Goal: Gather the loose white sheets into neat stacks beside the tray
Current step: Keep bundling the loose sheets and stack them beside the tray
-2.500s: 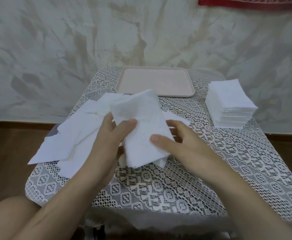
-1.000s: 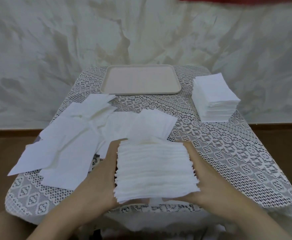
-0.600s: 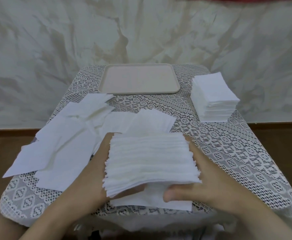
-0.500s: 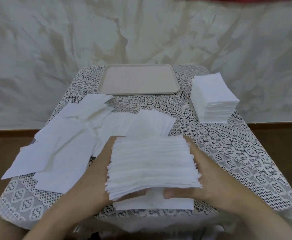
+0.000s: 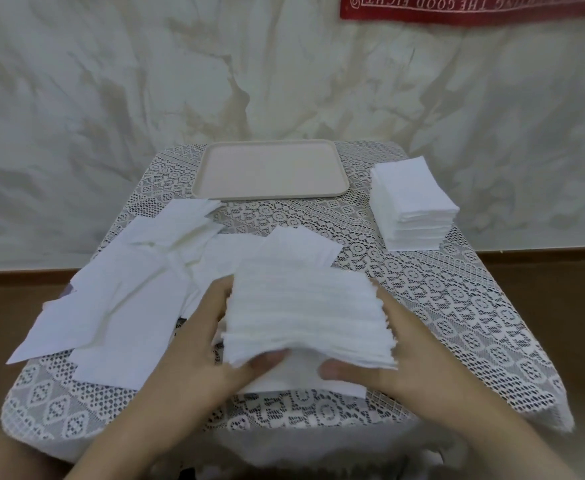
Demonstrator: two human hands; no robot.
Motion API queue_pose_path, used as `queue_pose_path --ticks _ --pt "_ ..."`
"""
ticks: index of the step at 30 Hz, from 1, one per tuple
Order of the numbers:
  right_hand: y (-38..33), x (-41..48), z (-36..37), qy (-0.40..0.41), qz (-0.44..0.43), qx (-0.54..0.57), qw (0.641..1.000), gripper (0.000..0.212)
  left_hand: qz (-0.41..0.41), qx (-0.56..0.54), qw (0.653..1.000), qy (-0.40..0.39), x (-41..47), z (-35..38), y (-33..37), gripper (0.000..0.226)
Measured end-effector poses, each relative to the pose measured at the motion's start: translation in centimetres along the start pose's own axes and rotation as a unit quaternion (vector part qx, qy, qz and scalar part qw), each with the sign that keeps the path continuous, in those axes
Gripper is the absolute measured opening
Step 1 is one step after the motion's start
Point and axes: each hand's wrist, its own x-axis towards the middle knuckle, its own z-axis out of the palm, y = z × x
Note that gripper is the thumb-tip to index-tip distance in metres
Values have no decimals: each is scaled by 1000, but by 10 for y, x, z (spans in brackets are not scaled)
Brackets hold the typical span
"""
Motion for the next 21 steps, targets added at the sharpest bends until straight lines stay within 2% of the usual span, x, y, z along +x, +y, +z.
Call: queue_pose_path --ticks 3,6,10,13,15,17,19,21 --pt "-6 -2 -1 4 22 83 996 78 -21 -77 997 13 1 4 3 68" --pt "-4 4 -15 -20 55 120 991 90 -50 -77 996 -18 11 1 12 69" --pt "-13 24 -42 -96 100 79 987 110 -75 -31 989 -123 30 -7 26 51" --pt "-27 42 -53 -160 138 37 977 115 -83 -19 983 -165 48 -7 38 40" --pt "-31 51 -51 -163 138 34 976 109 -93 -12 977 -192 60 -8 39 43" --pt "-29 53 -46 -129 130 50 982 91 -114 -51 973 -194 68 -7 35 51" --pt "-22 50 -41 -76 130 70 986 72 -142 -116 974 -134 68 0 29 62" --pt "-14 43 -34 -17 140 101 985 67 -167 -155 972 -60 59 16 21 76"
